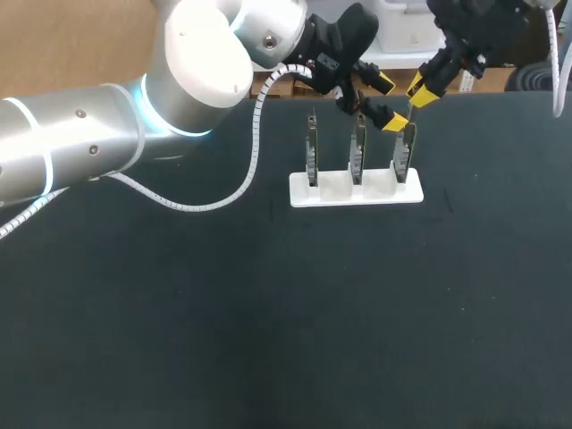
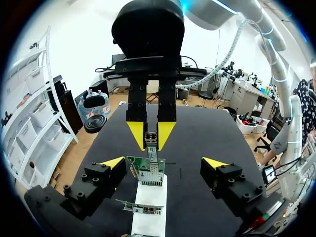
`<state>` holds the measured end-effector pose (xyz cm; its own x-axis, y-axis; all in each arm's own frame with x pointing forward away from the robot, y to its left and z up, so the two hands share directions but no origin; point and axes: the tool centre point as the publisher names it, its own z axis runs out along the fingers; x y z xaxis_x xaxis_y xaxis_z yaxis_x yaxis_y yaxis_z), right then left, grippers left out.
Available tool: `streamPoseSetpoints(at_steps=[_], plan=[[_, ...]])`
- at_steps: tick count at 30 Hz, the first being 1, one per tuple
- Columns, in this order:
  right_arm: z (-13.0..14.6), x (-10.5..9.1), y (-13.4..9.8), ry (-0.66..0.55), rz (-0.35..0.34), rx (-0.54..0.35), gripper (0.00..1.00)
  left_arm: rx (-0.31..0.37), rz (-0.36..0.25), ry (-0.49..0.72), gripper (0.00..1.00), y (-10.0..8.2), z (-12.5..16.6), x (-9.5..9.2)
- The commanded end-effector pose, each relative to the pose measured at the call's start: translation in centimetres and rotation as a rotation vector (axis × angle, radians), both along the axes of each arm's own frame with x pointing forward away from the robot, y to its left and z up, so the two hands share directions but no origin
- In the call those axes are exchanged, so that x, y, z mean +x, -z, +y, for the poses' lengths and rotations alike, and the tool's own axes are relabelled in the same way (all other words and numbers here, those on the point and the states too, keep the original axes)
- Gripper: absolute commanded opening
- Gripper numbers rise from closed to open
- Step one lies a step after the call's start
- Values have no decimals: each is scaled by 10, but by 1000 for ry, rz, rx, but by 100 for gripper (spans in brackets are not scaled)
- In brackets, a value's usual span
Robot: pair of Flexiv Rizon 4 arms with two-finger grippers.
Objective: Pick up the optical module with the left hand, and insert it into the network port with the right hand.
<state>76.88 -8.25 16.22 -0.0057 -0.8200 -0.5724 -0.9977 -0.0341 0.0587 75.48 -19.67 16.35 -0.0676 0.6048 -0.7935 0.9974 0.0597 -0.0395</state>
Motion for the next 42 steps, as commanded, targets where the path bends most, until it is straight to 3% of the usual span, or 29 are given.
streamPoseSetpoints(at_steps=[1,26,27,28,29,42], plan=[[1,-2,2,4,-2,-1,0,6,4,3,100,-1,-1,2],[2,-2,7,7,8,-14,0,6,4,3,100,-1,-1,2],[2,-1,6,7,8,-12,16,6,4,3,100,-1,-1,2],[2,-1,6,7,8,-7,43,6,4,3,100,-1,-1,2],[2,-1,6,6,8,-5,100,6,4,3,100,-1,-1,2],[-5,-2,1,44,-2,51,100,6,4,3,100,-1,-1,2]])
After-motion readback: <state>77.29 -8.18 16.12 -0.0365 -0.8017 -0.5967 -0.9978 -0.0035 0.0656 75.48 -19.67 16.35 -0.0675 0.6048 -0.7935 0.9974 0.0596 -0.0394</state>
